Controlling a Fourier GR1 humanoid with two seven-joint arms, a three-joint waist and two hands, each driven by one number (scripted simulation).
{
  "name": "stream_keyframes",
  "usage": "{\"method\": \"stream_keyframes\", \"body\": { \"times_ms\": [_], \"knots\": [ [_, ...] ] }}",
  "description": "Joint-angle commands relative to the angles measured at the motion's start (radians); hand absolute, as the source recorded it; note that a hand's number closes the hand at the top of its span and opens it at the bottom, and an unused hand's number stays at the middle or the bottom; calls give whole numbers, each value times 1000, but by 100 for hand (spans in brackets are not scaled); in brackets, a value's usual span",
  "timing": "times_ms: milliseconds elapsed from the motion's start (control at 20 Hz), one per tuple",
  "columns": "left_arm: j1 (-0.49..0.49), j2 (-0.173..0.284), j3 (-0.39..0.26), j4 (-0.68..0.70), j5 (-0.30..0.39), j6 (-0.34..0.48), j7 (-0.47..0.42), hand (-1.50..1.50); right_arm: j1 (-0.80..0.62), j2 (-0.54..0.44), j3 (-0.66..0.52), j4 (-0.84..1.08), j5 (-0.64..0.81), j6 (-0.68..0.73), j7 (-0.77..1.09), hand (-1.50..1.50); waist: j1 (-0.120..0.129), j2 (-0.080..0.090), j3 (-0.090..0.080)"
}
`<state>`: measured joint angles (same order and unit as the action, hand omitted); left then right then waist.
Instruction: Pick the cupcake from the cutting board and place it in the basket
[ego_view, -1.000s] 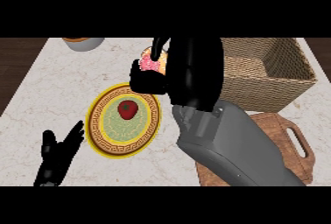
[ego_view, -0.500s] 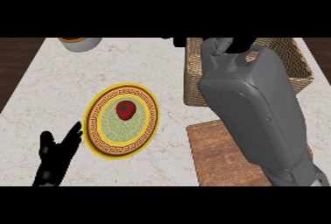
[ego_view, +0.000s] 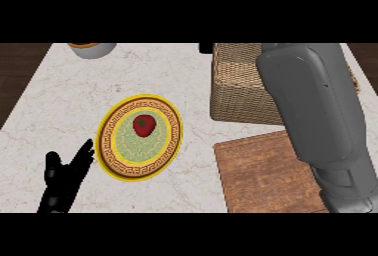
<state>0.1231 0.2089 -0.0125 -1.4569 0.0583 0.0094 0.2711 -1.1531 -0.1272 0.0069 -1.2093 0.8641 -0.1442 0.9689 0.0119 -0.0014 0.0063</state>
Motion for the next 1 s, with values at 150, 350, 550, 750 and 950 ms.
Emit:
{"method": "stream_keyframes", "body": {
  "times_ms": [150, 350, 550, 750, 950],
  "knots": [
    [-16, 0, 9, 34, 11, -27, 34, 0, -11, -24, -117, 199, -65, -118, -158, 150, 6, 7, -6],
    [0, -27, -5, 33, -18, 2, -5, 0, 87, 23, -185, 227, -142, -254, -263, 150, 8, 9, -6],
    [23, -37, -13, 36, -41, 9, -21, 0, 97, 8, -203, 272, -180, -257, -335, 150, 4, 5, -6],
    [38, -14, 0, -30, 4, -38, 54, 0, 174, -20, -213, 252, -215, -252, -420, 150, -1, 3, -6],
    [26, -11, 23, 15, -6, -24, 15, 0, 199, -59, -169, 349, -51, -337, -307, 150, -5, 4, -7]
  ]
}}
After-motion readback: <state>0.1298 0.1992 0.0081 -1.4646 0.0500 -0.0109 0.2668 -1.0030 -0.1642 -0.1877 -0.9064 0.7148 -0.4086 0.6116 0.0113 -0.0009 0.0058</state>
